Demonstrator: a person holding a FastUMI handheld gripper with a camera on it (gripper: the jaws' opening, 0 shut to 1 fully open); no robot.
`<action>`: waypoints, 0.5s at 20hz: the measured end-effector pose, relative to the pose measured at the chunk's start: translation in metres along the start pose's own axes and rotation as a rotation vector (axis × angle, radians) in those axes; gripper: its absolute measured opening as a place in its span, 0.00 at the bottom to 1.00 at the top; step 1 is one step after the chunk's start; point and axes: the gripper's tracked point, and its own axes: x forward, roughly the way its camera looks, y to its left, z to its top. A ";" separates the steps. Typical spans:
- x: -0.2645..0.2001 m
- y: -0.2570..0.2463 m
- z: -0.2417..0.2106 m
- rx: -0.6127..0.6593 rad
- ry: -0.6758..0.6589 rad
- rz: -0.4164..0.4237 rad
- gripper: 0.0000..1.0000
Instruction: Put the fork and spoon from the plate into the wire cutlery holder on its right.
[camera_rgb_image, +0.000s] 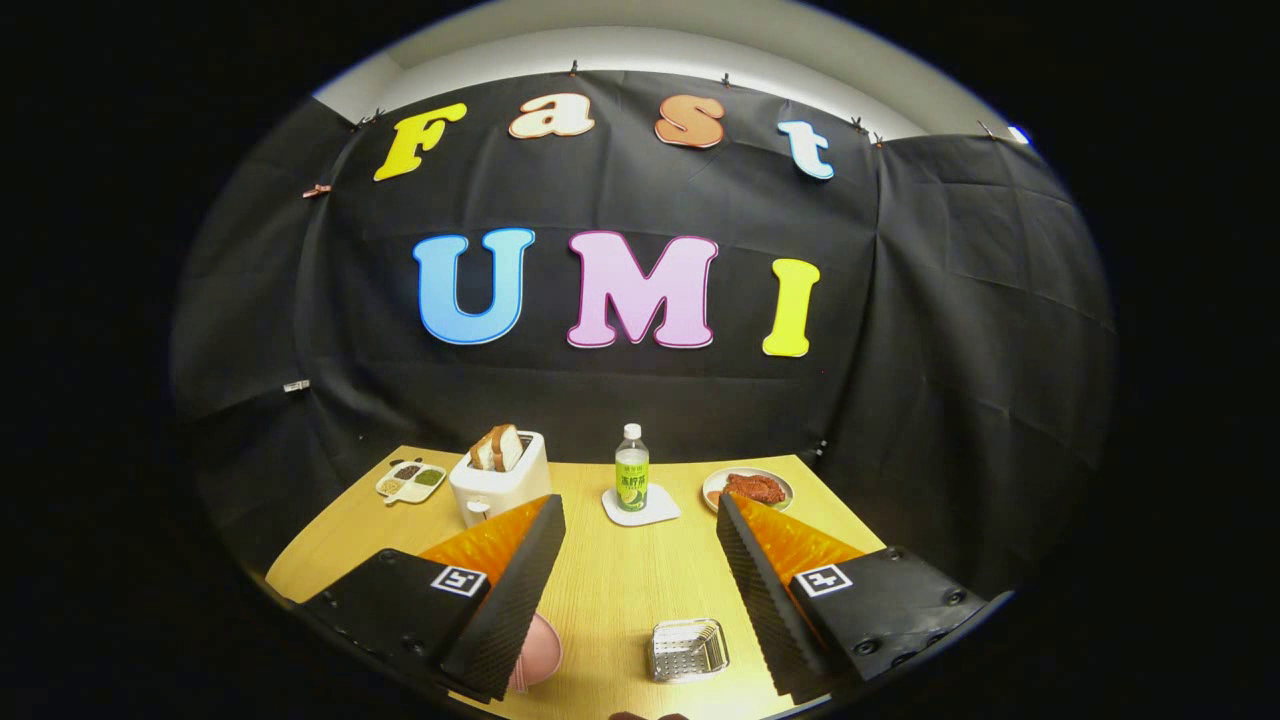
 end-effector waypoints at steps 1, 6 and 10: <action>0.000 0.004 -0.004 -0.002 0.013 0.011 0.96; 0.006 0.027 -0.045 -0.022 0.154 0.070 0.96; 0.011 0.058 -0.085 -0.073 0.276 0.152 0.96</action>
